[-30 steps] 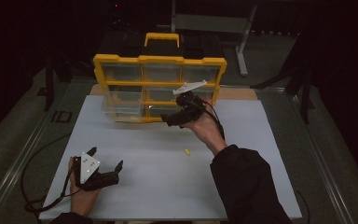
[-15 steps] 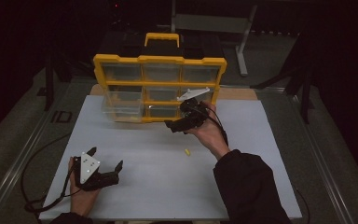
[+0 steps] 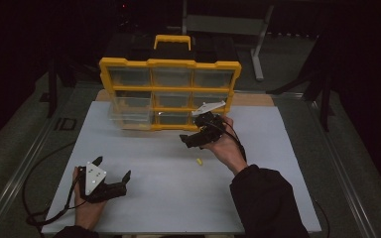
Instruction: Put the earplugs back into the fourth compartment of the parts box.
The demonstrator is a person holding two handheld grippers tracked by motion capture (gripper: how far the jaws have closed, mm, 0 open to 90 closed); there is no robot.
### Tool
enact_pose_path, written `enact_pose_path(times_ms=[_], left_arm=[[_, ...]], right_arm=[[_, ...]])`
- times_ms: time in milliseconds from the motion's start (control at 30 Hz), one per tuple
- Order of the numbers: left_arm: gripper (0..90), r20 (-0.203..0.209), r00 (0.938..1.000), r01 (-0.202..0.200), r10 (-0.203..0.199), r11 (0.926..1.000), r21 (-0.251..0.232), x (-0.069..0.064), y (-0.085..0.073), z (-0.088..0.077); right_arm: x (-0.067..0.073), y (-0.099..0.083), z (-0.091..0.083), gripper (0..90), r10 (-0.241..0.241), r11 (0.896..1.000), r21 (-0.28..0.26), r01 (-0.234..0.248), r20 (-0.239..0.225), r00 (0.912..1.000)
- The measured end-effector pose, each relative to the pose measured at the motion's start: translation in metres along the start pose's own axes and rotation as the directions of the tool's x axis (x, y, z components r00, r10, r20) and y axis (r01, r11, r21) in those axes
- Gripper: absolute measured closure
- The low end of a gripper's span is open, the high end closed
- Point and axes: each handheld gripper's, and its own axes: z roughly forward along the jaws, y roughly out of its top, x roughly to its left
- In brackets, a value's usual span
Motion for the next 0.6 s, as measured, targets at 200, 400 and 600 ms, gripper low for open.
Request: enact_pose_path(times_ms=[200, 400, 600], left_arm=[[0.0, -0.001, 1.0, 0.0, 0.0, 1.0, 0.0, 0.0, 0.0, 0.0], [0.0, 0.0, 1.0, 0.0, 0.0, 1.0, 0.0, 0.0, 0.0, 0.0], [0.0, 0.001, 1.0, 0.001, -0.001, 1.0, 0.0, 0.0, 0.0, 0.0]], right_arm=[[-0.004, -0.008, 0.001, 8.5, 0.01, 1.0, 0.012, -0.01, 0.009, 0.9999], [-0.006, -0.018, 0.003, 8.5, 0.02, 0.999, 0.027, -0.02, 0.017, 0.9997], [-0.008, -0.03, 0.008, 8.5, 0.026, 0.998, 0.048, -0.027, 0.022, 0.9994]])
